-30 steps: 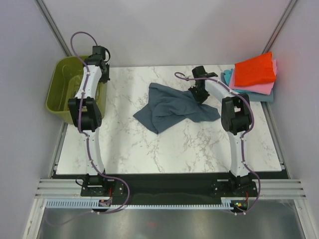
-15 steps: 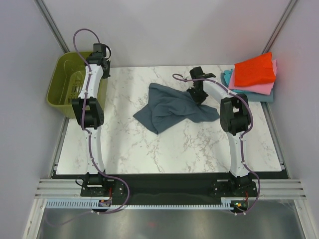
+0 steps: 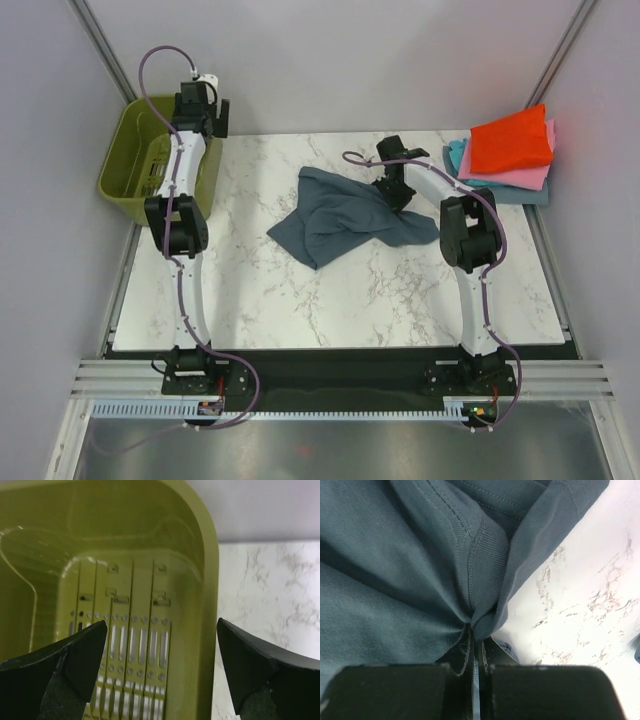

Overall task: Fold and stack the t-shirts
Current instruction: Flatten the tshirt out

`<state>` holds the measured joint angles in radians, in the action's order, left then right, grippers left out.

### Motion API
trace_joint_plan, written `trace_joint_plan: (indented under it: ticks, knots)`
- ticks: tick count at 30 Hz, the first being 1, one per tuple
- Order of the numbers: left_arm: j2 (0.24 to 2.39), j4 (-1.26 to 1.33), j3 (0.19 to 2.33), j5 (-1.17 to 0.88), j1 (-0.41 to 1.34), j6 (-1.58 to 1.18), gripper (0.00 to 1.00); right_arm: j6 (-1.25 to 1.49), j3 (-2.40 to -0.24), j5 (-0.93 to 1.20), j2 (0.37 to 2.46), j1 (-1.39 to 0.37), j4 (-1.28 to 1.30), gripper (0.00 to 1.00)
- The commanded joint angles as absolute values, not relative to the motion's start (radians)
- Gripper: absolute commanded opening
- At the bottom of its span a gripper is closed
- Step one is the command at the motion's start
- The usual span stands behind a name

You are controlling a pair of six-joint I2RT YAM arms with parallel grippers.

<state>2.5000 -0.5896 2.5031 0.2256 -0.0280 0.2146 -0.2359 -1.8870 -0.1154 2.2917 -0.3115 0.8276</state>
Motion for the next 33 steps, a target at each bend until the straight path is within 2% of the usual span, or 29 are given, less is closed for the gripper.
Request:
trace_joint_plan:
  ticks: [1, 3, 7, 8, 12, 17, 21, 23, 24, 25, 26, 28, 33]
  knots:
    - [2.396, -0.400, 2.488, 0.144, -0.058, 0.180, 0.99, -0.239, -1.867, -0.117, 2.221, -0.322, 0.847, 0.00]
    - [2.297, -0.432, 2.462, 0.104, -0.045, 0.132, 0.99, -0.242, -1.864, -0.112, 2.197, -0.324, 0.848, 0.01]
    - [2.053, -0.400, 2.239, 0.092, -0.012, 0.103, 0.99, -0.252, -1.847, -0.115, 2.137, -0.324, 0.848, 0.02]
    - [1.948, -0.390, 2.200, 0.086, 0.024, 0.100, 0.99, -0.250, -1.839, -0.115, 2.123, -0.324, 0.847, 0.02]
    - [1.742, -0.390, 2.062, 0.008, 0.087, 0.087, 0.99, -0.255, -1.787, -0.117, 2.047, -0.324, 0.847, 0.00]
    - [1.589, -0.480, 1.843, -0.144, 0.207, 0.039, 0.99, -0.281, -1.738, -0.112, 1.913, -0.324, 0.851, 0.00]
    - [1.560, -0.578, 1.656, -0.325, 0.230, -0.150, 0.99, -0.301, -1.668, -0.104, 1.839, -0.324, 0.885, 0.06]
    - [1.543, -0.577, 1.518, -0.433, 0.232, -0.242, 0.99, -0.308, -1.657, -0.086, 1.819, -0.324, 0.916, 0.23]
    - [1.542, -0.577, 1.447, -0.466, 0.232, -0.261, 0.99, -0.307, -1.675, -0.074, 1.795, -0.322, 0.923, 0.43]
    - [1.543, -0.581, 1.419, -0.483, 0.232, -0.296, 0.99, -0.305, -1.693, -0.058, 1.781, -0.322, 0.934, 0.56]
    - [1.551, -0.581, 1.393, -0.509, 0.230, -0.308, 0.99, -0.304, -1.739, -0.017, 1.770, -0.322, 0.936, 0.67]
    - [1.575, -0.586, 1.352, -0.525, 0.230, -0.310, 0.99, -0.296, -1.808, 0.026, 1.769, -0.324, 0.946, 0.80]
    - [1.724, -0.632, 1.380, -0.563, 0.216, -0.301, 0.99, -0.291, -2.020, 0.101, 1.929, -0.333, 0.965, 0.84]
